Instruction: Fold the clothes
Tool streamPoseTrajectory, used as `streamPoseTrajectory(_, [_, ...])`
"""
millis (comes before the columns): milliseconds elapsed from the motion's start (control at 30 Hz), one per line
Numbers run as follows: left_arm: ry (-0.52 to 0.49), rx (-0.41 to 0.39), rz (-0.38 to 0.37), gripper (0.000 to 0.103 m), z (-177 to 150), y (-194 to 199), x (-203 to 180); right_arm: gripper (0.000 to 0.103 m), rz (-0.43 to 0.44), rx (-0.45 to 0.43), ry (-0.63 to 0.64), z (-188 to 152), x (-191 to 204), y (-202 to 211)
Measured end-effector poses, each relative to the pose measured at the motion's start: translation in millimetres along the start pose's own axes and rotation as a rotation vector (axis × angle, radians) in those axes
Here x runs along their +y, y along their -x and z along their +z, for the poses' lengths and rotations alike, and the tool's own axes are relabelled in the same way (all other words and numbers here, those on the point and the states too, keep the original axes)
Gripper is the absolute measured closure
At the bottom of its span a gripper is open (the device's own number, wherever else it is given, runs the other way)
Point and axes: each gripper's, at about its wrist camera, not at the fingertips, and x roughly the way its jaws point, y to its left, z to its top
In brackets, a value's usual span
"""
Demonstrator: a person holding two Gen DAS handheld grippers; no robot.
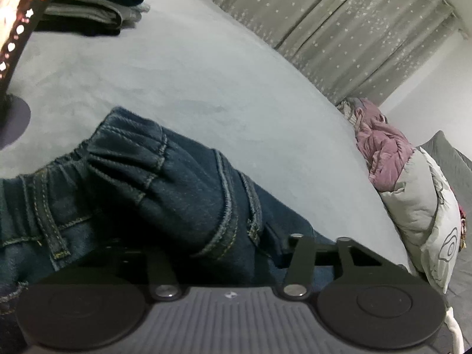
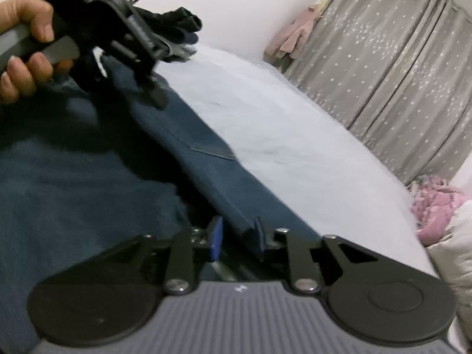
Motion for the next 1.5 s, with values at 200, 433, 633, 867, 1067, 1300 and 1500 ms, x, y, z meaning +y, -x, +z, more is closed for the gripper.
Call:
streamPoseTrajectory(200, [-0.018, -0.062, 0.009, 0.076, 2.2, 2.5, -6.8, 0.058, -0.097, 0.082, 0.141, -19.3, -21.1, -7.0])
streamPoseTrajectory(433, [-0.003, -0.156, -0.040, 0.079, 7.8, 10.0, -12.6, 0.060, -0.166, 0.170, 0.380, -37.2, -43.6, -42.0])
streamPoseTrajectory(633, [0.001, -0.170, -0.047, 0.079, 10.4, 11.0, -16.8, 0.090, -0.114, 0.253, 0.583, -43.6, -45.5, -77.4])
streamPoseTrajectory(867, [0.010, -0.165, -0.042, 0.079, 16.5, 20.7, -15.0, 0.097, -0.180, 0.227, 0.523, -18.8, -57.8, -49.3])
streamPoseTrajectory(1067, [0.001, -0.165, -0.044, 0.079, 18.3, 43.6, -11.9, 0.097, -0.212, 0.204, 0.534, -0.1, -56.4, 0.7])
streamPoseTrajectory(1300, [-0.014, -0.187, -0.071, 0.079, 14.8, 78.9, 0.2, 0.097, -0.247, 0.188, 0.518, 9.8, -34.4, 56.7])
streamPoseTrajectory(1500, [-0.059, -0.164, -0.055, 0.079, -2.7, 107.7, 16.5, 0.098, -0.239, 0.189, 0.532, 6.6, -1.4, 97.5])
